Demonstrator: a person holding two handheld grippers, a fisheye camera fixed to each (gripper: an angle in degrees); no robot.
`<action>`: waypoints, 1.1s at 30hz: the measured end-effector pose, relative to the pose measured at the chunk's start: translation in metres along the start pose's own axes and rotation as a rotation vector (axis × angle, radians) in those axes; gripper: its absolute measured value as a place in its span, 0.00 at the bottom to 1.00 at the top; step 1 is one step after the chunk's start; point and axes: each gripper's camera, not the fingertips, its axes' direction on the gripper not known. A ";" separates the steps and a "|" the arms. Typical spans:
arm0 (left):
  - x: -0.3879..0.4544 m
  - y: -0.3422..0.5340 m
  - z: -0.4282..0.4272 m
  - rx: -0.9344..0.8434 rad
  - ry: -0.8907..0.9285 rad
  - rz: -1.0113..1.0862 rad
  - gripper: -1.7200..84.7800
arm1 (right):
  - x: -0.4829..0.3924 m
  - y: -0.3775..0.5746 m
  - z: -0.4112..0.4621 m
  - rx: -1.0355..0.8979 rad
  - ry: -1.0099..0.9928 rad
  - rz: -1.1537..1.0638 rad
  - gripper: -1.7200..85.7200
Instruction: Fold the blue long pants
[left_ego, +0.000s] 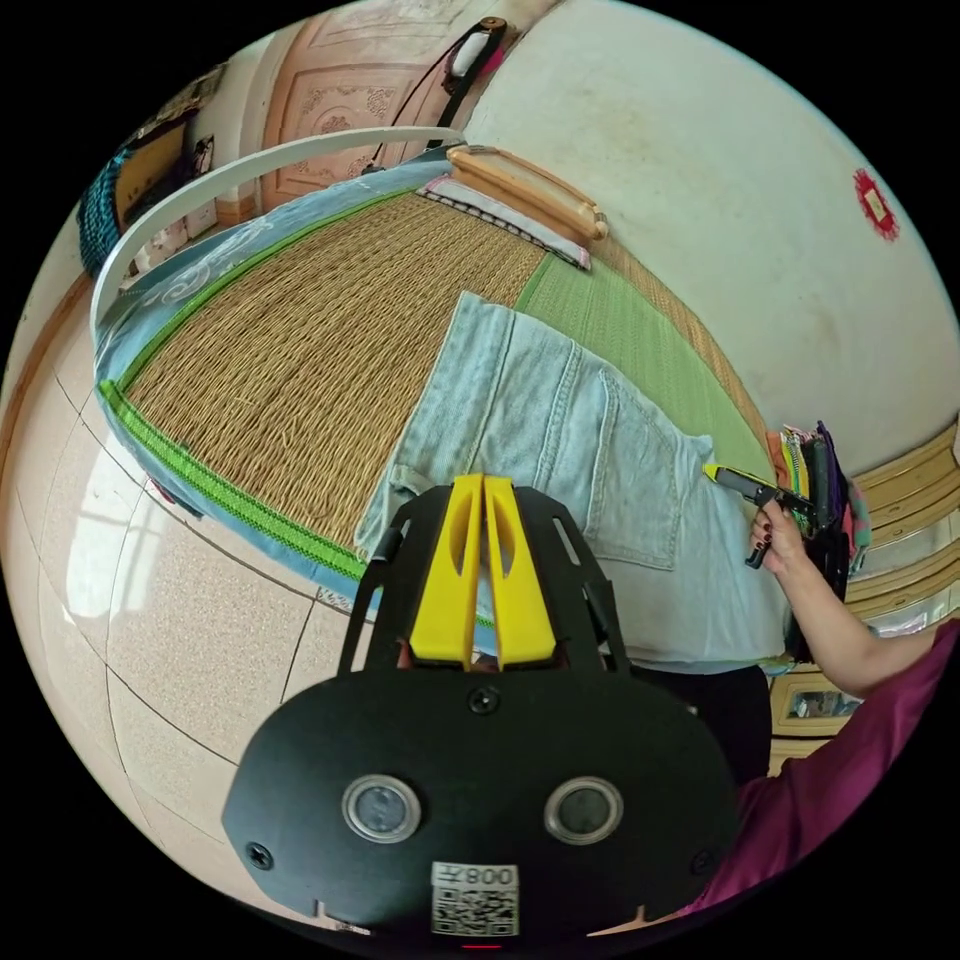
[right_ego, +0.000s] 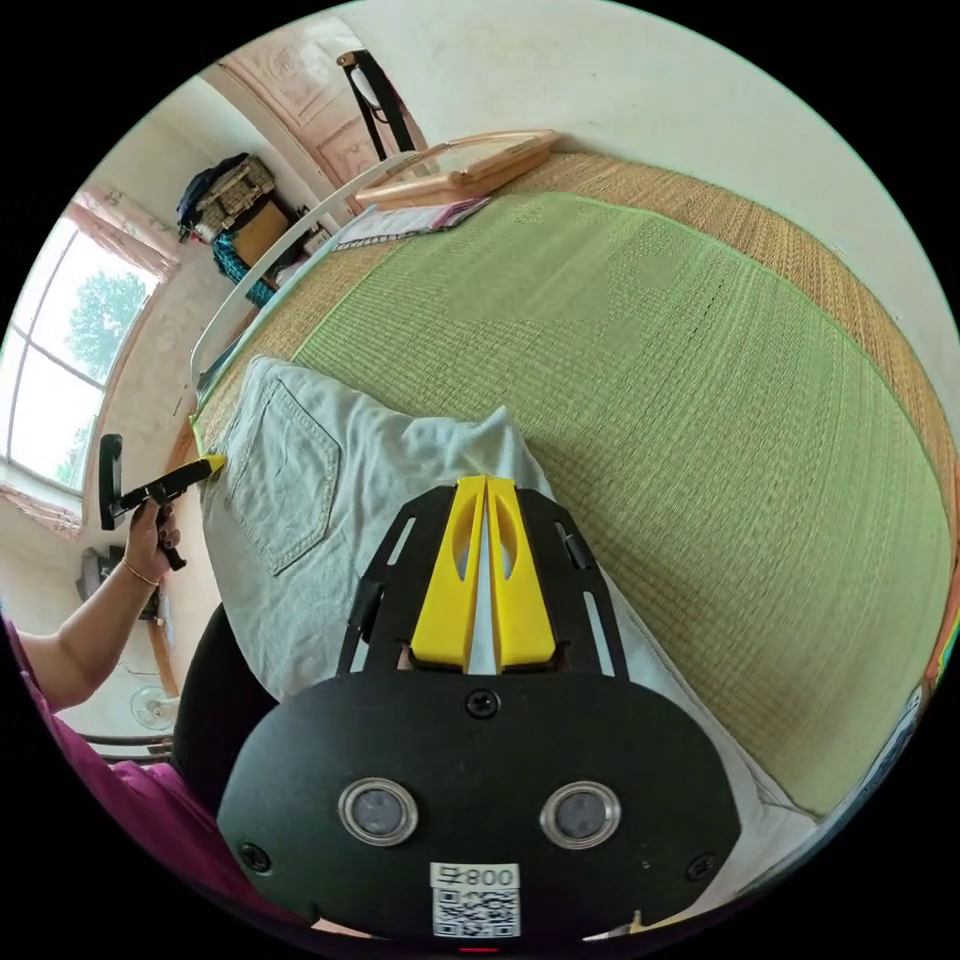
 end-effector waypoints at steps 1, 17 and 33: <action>0.003 0.001 0.000 0.000 0.000 -0.016 0.02 | -0.002 0.001 -0.003 0.013 0.000 -0.004 0.02; 0.085 0.061 0.044 -0.055 0.177 0.099 0.02 | -0.004 0.090 -0.050 0.041 -0.016 -0.006 0.02; 0.138 0.110 0.135 -0.172 0.208 0.162 0.02 | 0.019 0.221 -0.061 0.031 0.023 0.159 0.02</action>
